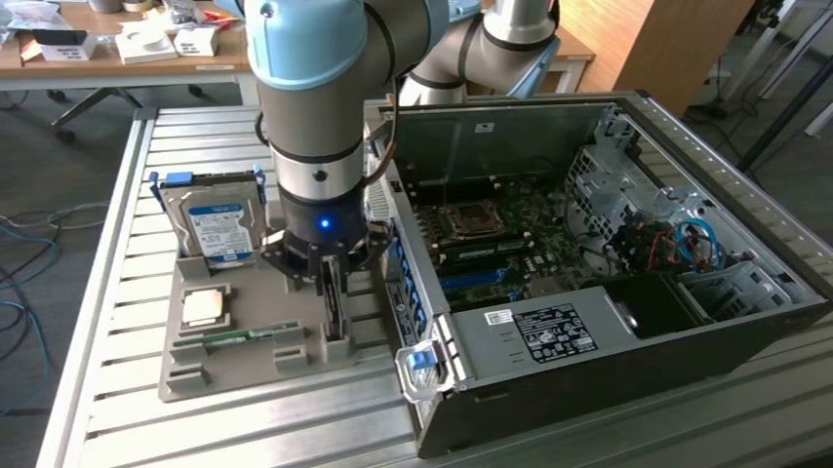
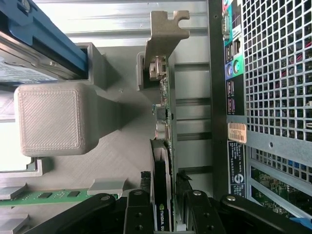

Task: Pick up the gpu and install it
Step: 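Pick up the gpu and move the gpu toward the slot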

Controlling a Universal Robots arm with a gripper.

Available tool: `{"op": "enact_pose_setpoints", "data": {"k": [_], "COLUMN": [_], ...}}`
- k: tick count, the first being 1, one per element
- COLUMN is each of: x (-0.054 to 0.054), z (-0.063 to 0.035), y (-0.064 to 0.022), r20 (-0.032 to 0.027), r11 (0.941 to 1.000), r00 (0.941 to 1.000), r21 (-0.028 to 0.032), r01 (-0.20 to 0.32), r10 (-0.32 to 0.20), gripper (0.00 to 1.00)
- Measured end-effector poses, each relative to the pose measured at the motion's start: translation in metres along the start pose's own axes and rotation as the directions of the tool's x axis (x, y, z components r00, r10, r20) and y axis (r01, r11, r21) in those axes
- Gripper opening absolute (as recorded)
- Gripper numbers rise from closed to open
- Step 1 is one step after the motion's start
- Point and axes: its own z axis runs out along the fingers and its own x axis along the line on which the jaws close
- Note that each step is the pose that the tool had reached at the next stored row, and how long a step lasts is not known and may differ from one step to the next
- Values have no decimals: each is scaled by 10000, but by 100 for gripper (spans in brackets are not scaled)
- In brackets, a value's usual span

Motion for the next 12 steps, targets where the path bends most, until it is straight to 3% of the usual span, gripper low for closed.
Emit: {"op": "enact_pose_setpoints", "data": {"k": [12], "x": [2], "z": [2], "y": [10], "r20": [-3], "r11": [10000], "r00": [10000], "r21": [0], "r01": [0], "r10": [0], "gripper": [35]}}
